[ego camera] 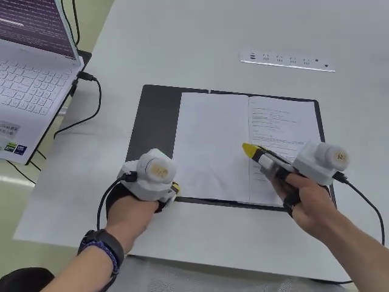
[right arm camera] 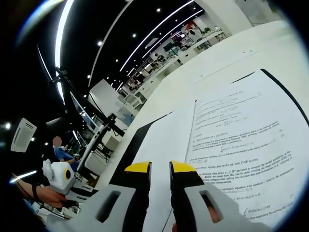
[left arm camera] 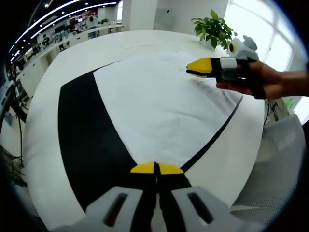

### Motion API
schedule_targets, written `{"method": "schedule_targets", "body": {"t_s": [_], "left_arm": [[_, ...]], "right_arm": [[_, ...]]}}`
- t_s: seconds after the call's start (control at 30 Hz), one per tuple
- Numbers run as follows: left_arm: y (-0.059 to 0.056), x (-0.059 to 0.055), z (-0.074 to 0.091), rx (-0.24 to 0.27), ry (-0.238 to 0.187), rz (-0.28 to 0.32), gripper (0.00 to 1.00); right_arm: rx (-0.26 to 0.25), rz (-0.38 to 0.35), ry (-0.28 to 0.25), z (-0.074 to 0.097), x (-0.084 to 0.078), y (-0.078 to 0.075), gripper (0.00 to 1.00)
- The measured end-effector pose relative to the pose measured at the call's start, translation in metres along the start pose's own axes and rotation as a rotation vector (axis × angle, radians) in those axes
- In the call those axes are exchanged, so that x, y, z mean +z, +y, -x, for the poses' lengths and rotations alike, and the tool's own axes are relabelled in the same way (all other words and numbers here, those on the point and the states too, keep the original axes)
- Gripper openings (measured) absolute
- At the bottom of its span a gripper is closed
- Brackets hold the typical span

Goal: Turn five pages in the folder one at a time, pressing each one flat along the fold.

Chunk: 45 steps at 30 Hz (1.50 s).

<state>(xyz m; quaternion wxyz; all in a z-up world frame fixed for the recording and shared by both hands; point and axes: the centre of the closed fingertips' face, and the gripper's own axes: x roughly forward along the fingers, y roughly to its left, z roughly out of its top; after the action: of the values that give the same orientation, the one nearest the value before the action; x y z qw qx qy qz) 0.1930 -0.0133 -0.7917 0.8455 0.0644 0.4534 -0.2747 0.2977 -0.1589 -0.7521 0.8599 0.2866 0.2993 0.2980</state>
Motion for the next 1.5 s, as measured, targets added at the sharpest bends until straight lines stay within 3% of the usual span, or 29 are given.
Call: {"method": "schedule_targets", "body": {"t_s": [0.4, 0.6, 0.8, 1.5], "left_arm": [[0.0, 0.0, -0.001, 0.004, -0.002, 0.02, 0.0], [0.0, 0.0, -0.001, 0.007, -0.005, 0.03, 0.0], [0.0, 0.0, -0.002, 0.011, -0.017, 0.041, 0.0], [0.001, 0.0, -0.002, 0.005, -0.025, 0.062, 0.0]], "right_arm": [[0.001, -0.013, 0.008, -0.019, 0.001, -0.009, 0.06], [-0.027, -0.002, 0.012, -0.024, 0.002, -0.024, 0.0], [-0.006, 0.034, -0.001, -0.027, 0.009, -0.023, 0.0], [-0.012, 0.012, -0.033, -0.044, 0.028, -0.018, 0.0]]}}
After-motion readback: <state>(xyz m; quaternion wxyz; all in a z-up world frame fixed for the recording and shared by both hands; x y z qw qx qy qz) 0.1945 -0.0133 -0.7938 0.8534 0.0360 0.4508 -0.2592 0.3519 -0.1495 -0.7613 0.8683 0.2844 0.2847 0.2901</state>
